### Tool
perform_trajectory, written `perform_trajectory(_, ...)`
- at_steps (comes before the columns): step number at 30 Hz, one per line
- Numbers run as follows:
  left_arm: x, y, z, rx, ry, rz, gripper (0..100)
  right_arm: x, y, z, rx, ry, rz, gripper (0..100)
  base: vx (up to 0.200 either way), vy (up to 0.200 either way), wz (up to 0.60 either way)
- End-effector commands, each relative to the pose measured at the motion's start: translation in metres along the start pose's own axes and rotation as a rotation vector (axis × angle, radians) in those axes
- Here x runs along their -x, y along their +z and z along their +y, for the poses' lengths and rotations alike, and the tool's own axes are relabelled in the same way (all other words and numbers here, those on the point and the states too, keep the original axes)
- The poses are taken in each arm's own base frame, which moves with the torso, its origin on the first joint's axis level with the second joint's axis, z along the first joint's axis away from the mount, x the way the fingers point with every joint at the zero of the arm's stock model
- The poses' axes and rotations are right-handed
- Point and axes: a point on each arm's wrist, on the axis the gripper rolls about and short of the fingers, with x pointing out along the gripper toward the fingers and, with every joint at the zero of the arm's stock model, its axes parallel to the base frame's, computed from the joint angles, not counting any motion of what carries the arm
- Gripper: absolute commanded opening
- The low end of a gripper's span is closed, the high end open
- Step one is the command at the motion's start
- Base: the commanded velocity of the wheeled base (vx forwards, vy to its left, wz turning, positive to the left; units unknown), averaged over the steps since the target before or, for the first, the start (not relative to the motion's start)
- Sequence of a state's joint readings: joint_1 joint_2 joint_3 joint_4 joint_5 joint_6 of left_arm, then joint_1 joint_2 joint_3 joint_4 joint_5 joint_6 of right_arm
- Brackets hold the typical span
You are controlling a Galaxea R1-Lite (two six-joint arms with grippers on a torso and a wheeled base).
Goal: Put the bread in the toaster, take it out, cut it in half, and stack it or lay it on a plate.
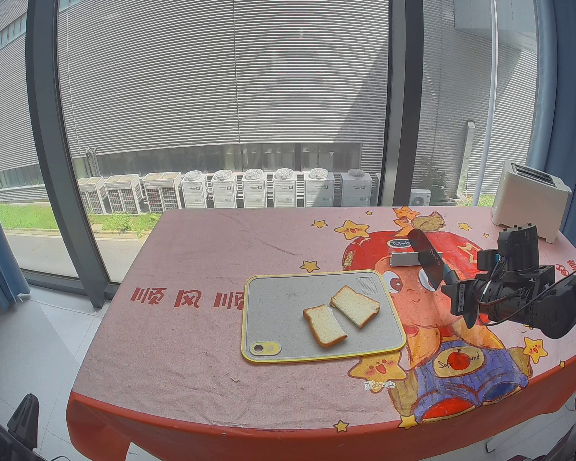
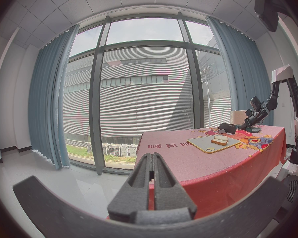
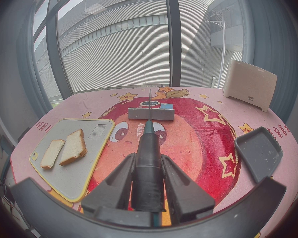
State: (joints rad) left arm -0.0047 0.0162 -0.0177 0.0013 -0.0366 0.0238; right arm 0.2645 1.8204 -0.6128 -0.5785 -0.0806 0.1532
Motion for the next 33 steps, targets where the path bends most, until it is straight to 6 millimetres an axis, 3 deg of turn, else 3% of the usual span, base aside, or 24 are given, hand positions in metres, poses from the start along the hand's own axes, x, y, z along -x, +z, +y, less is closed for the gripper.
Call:
perform_trajectory(1,0.0,-0.0049,-0.0001,-0.001,0.0,0.0,0,0.0004,-0.0011,0.0,0.001,-0.001,0.004,0,0.0,0.0,0.0)
perform_trajectory(10,0.0,-0.0049,-0.0001,-0.001,0.0,0.0,0,0.0001,-0.0021,-0.0001,0.001,-0.001,0.007,0,0.0,0.0,0.0)
perform_trajectory(11,0.0,-0.0049,-0.0001,-0.001,0.0,0.0,0,0.0001,-0.0021,-0.0001,0.001,-0.001,0.007,100,0.0,0.0,0.0)
perform_trajectory(33,0.0,-0.0049,-0.0001,-0.001,0.0,0.0,0,0.0018,-0.0017,0.0016,0.007,0.003,0.003,100,0.0,0.0,0.0)
